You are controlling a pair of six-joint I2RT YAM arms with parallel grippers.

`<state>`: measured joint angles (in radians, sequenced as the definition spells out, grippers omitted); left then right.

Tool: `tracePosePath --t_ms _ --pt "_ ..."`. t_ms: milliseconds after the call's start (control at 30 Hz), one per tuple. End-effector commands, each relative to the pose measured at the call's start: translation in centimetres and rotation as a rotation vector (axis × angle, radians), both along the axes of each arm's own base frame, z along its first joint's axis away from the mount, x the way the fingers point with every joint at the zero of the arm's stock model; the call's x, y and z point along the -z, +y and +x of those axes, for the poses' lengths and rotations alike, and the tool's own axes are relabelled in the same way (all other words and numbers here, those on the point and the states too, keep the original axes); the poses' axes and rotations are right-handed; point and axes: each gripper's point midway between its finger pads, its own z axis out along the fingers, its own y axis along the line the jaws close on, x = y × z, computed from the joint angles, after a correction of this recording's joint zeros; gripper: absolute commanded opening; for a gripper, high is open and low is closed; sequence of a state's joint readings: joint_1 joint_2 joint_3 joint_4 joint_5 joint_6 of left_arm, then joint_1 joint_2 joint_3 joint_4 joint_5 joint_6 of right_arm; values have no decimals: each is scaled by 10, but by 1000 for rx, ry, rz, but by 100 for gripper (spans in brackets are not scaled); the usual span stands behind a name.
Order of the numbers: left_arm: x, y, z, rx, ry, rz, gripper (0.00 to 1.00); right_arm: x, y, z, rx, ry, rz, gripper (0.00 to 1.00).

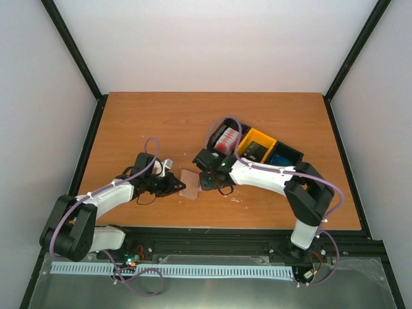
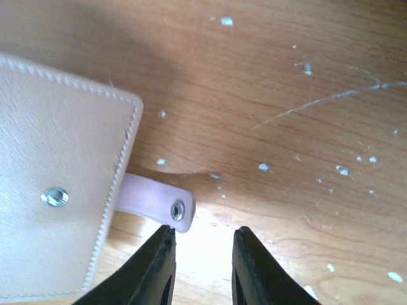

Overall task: Put the credit cards into the card holder
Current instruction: Open the card holder at the center of the board.

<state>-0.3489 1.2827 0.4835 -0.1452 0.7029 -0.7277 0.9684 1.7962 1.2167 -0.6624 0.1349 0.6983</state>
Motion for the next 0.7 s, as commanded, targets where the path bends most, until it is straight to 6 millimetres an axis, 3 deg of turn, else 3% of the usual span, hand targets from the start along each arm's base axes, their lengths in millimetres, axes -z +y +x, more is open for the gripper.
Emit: tracePosePath --t_ms 0,100,233,333,400,467,667 --pt "-26 -8 5 50 -96 -43 1 -23 17 3 -26 21 213 31" --pt "-31 -10 5 58 -113 -56 1 -26 25 -1 -57 59 279 41" --pt "-35 -11 6 63 -124 -68 1 -24 32 -4 -65 86 311 44" --pt "-39 -12 6 66 -131 -75 1 -18 25 -1 -28 87 289 41" --pt "-40 -12 6 63 -132 -76 1 -12 19 0 -17 85 275 30" --pt "-39 -11 6 60 -131 -75 1 -6 17 0 -9 96 274 26" --pt "-39 -11 5 59 -130 -79 1 5 13 -3 2 125 255 34"
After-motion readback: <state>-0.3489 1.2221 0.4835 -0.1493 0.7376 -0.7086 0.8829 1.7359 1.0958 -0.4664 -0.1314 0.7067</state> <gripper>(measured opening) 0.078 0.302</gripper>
